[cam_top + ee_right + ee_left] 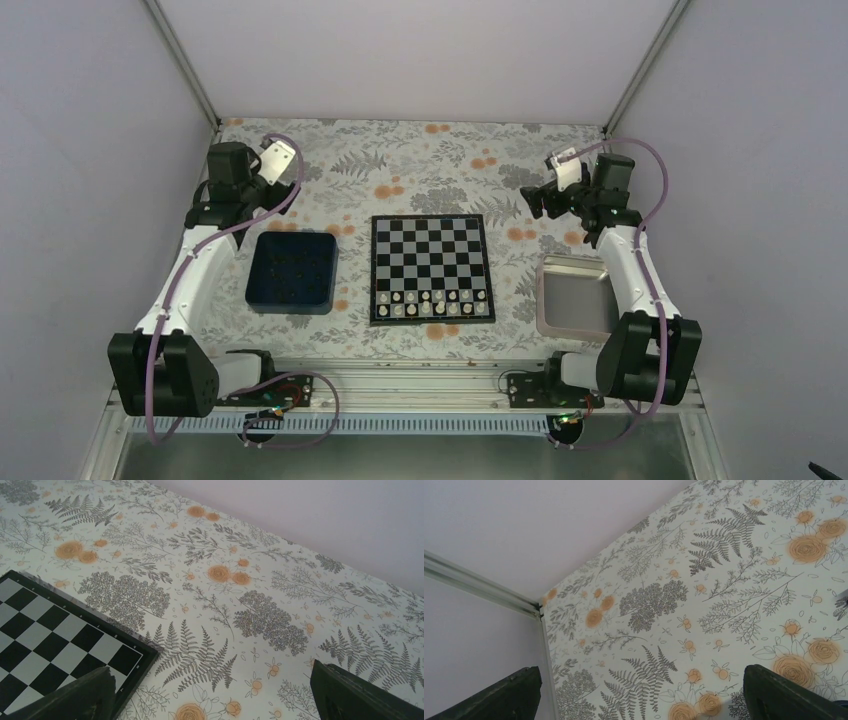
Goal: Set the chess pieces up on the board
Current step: Pick up the chess piece from the storage box.
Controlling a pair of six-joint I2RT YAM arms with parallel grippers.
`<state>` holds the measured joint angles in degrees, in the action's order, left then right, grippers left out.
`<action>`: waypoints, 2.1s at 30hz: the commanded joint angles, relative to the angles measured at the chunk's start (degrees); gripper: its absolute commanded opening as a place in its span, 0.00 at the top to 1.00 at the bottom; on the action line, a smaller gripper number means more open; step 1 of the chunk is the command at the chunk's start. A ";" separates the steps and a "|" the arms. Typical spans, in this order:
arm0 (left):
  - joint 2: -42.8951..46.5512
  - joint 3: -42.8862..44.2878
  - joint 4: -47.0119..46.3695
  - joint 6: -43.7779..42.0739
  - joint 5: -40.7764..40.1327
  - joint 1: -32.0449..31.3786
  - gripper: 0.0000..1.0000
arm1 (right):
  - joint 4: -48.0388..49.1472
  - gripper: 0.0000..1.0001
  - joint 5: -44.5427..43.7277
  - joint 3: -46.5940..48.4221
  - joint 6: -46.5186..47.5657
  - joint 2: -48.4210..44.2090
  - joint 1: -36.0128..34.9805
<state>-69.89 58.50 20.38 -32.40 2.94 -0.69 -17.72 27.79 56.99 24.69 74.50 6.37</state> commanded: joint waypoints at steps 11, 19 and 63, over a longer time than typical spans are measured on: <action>0.38 2.74 2.86 -5.09 -0.35 0.42 0.00 | -2.81 0.00 0.72 0.33 3.23 0.84 -0.60; -2.98 10.12 19.33 -21.81 5.79 0.42 0.05 | -3.52 0.00 1.21 0.22 4.36 1.13 -0.67; -24.93 6.98 37.81 -32.90 -10.75 0.67 0.57 | -7.69 0.00 2.63 0.06 7.65 3.95 -1.80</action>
<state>-94.37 66.67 59.37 -65.36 -5.45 -0.45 -25.26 29.30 56.99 31.44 78.02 5.23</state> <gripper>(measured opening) 0.430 0.995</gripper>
